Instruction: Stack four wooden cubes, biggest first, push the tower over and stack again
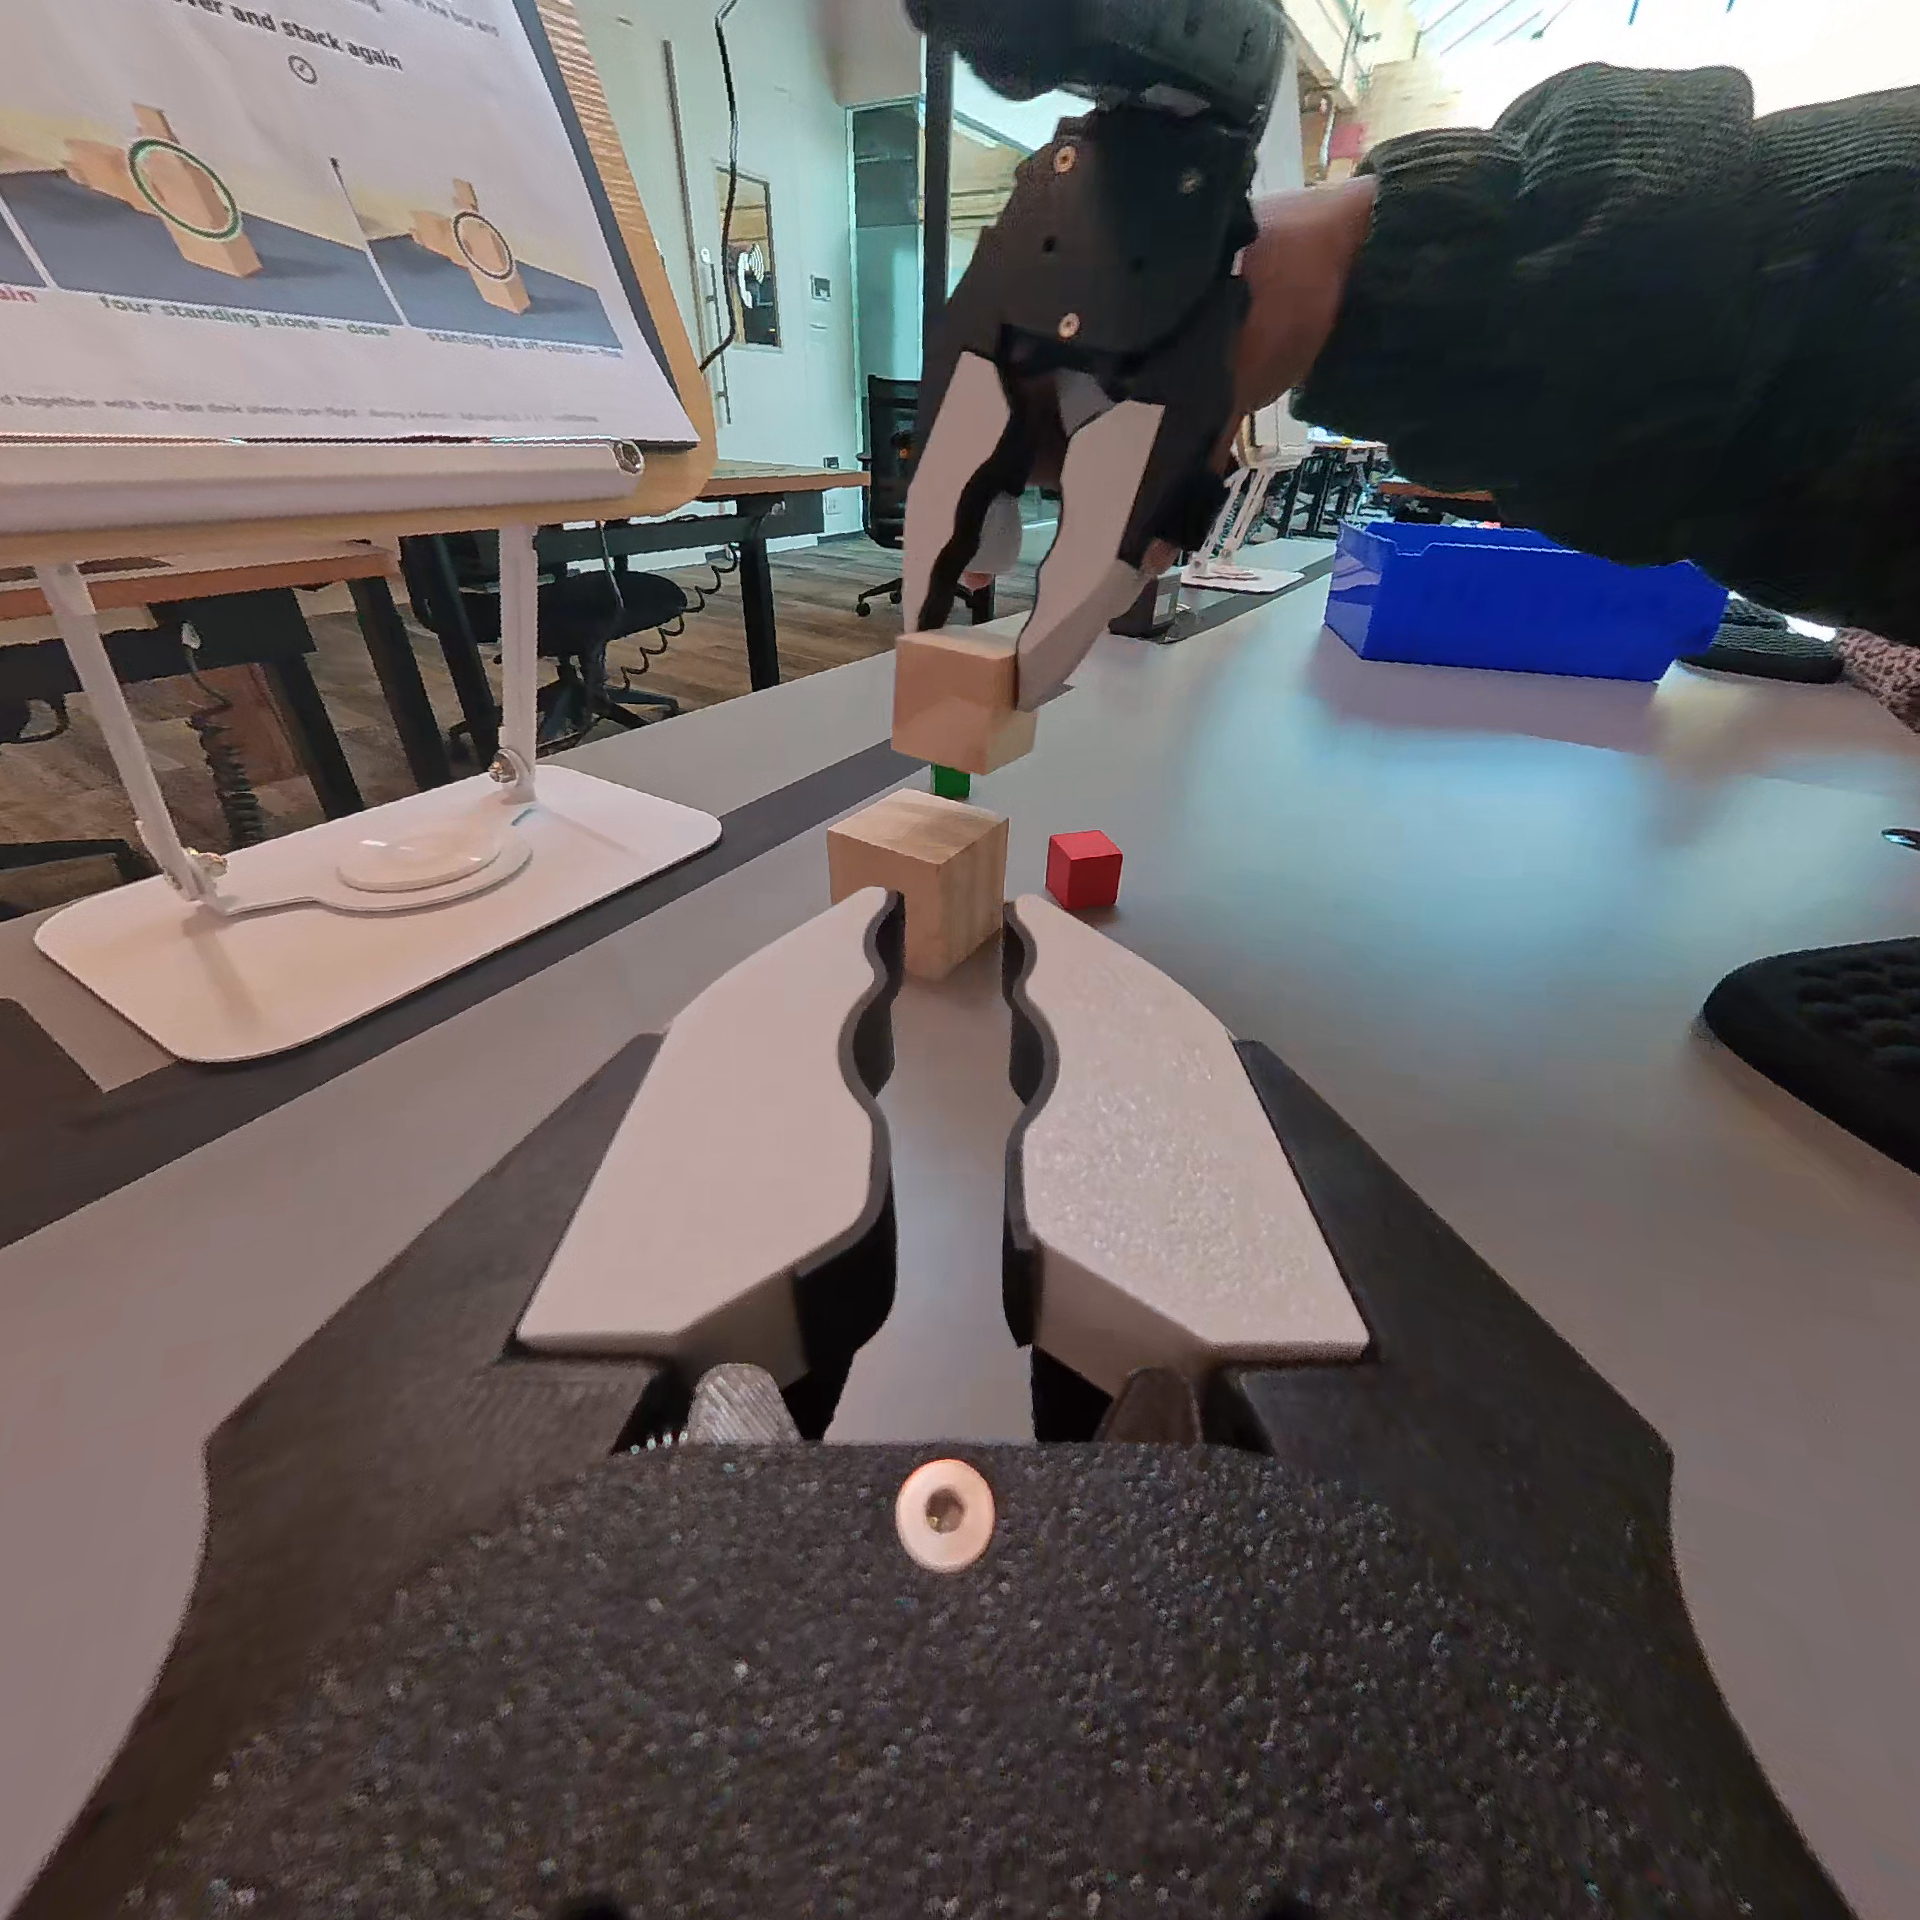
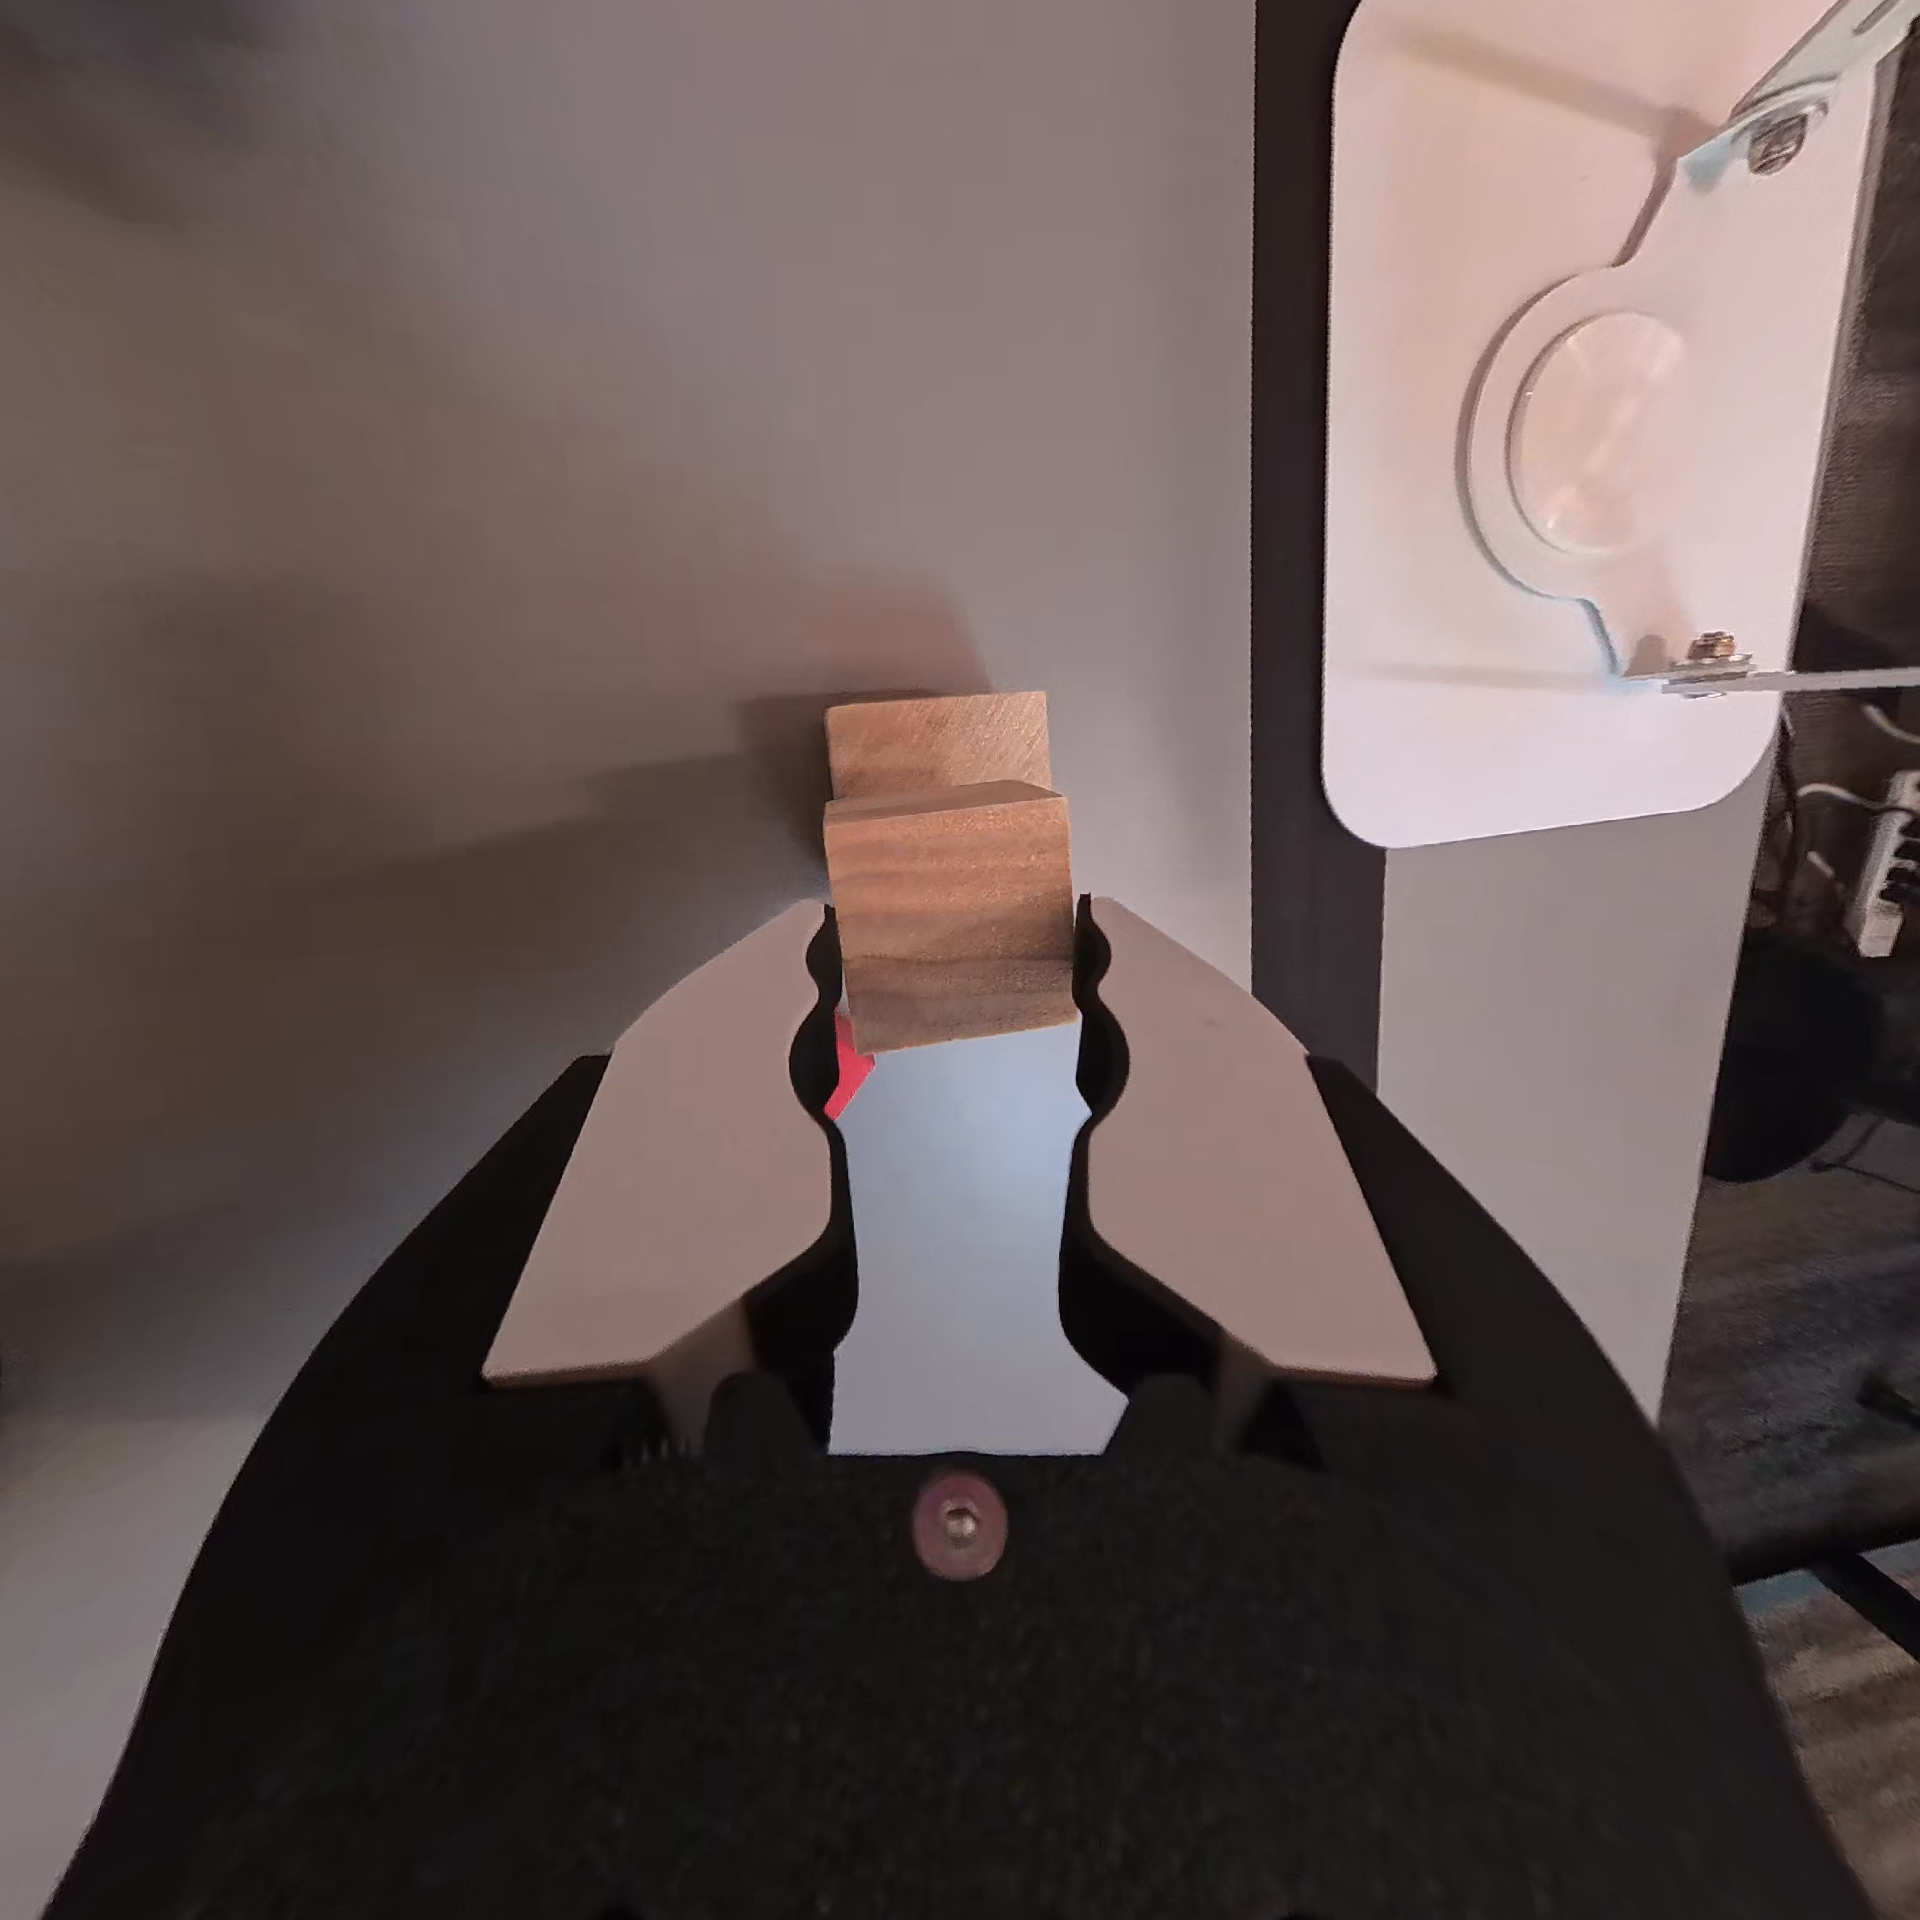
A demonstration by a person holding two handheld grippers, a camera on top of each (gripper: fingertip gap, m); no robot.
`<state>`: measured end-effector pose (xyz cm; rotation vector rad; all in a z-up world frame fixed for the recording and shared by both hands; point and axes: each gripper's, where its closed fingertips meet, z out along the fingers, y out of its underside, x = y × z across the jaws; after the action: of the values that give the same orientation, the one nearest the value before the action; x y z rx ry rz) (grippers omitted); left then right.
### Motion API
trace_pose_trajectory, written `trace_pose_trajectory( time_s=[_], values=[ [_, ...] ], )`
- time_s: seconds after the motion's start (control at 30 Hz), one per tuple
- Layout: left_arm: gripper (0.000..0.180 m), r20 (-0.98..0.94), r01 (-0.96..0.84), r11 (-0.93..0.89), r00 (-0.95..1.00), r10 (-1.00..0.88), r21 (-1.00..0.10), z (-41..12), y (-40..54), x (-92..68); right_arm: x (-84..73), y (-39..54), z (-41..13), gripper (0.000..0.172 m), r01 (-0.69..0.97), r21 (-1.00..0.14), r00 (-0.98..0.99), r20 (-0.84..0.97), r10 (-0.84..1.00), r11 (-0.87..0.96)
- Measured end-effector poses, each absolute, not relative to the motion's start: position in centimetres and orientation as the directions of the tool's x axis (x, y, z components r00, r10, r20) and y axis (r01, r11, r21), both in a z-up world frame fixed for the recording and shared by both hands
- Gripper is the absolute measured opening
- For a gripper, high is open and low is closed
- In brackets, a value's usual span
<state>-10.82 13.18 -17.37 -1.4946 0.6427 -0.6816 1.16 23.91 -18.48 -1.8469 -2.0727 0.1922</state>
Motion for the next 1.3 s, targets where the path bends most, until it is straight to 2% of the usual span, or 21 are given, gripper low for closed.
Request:
trace_pose_trajectory(
  time_s=[0.3, 1.3],
  values=[
    [0.017, 0.026, -0.017, -0.049, 0.656, -0.754, -0.999, -17.9, 13.0, -10.4, -0.5, 24.5, -20.5, 0.043, 0.94, -0.311, -0.097, 0.142, 0.985, 0.137],
    [0.014, 0.038, -0.037, -0.083, 0.66, -0.751, -0.996, -18.6, 13.2, -10.2, -0.4, 24.5, -21.0, 0.043, 0.942, -0.314, -0.072, 0.15, 0.986, 0.117]
  ],
)
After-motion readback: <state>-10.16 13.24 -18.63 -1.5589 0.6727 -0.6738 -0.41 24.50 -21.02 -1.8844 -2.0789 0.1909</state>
